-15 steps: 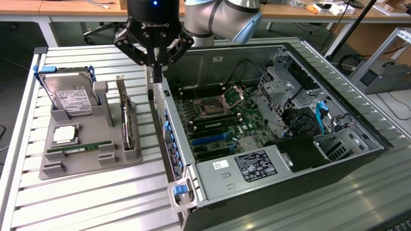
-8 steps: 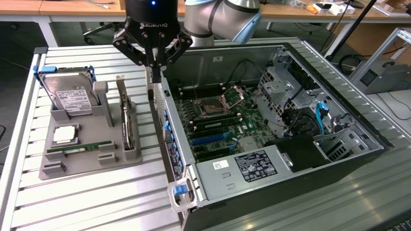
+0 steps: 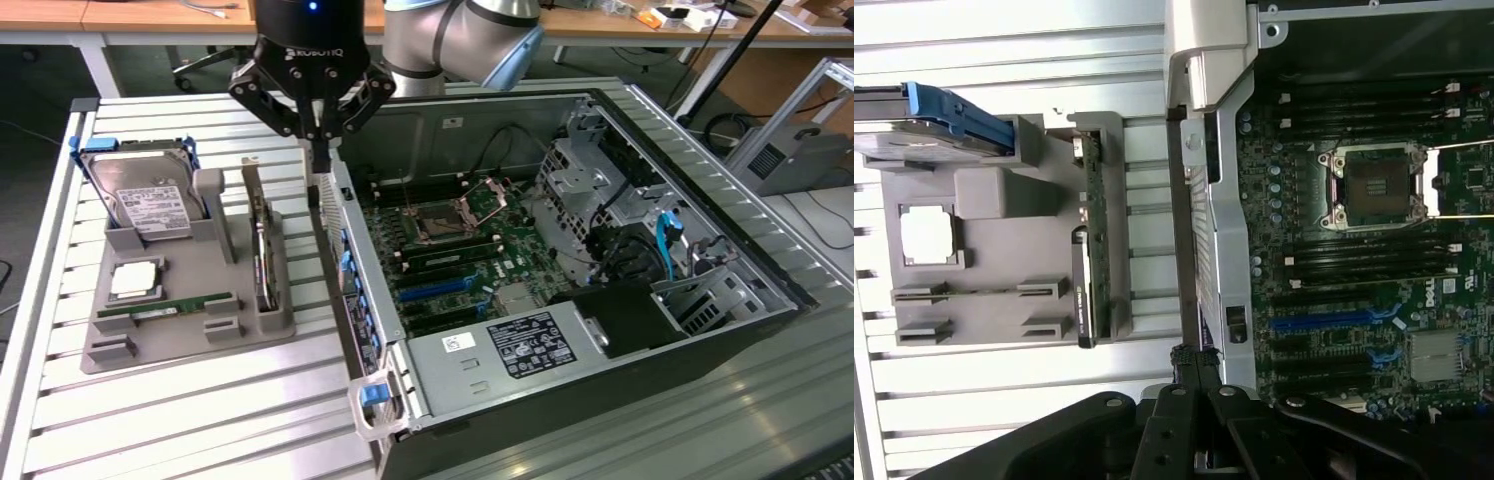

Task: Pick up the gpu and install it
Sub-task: 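Reach for the gpu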

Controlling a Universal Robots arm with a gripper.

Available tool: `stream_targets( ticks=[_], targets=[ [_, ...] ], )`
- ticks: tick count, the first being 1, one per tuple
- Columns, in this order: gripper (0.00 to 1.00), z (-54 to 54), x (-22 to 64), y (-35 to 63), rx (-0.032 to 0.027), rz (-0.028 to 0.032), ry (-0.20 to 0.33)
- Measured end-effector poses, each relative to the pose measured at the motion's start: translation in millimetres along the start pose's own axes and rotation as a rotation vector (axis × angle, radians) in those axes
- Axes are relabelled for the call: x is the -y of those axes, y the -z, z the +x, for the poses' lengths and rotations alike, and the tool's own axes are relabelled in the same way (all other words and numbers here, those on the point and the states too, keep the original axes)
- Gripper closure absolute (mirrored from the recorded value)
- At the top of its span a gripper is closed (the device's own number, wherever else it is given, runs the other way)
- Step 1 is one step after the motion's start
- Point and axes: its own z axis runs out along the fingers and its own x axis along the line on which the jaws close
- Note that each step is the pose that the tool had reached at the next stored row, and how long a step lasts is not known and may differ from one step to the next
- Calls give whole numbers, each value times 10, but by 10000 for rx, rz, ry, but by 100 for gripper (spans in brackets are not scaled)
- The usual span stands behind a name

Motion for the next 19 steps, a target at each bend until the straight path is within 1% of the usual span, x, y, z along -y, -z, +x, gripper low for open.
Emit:
stream_targets(
  ticks=[19],
  targets=[
    [89,81,7,2,0,2,1]
  ],
)
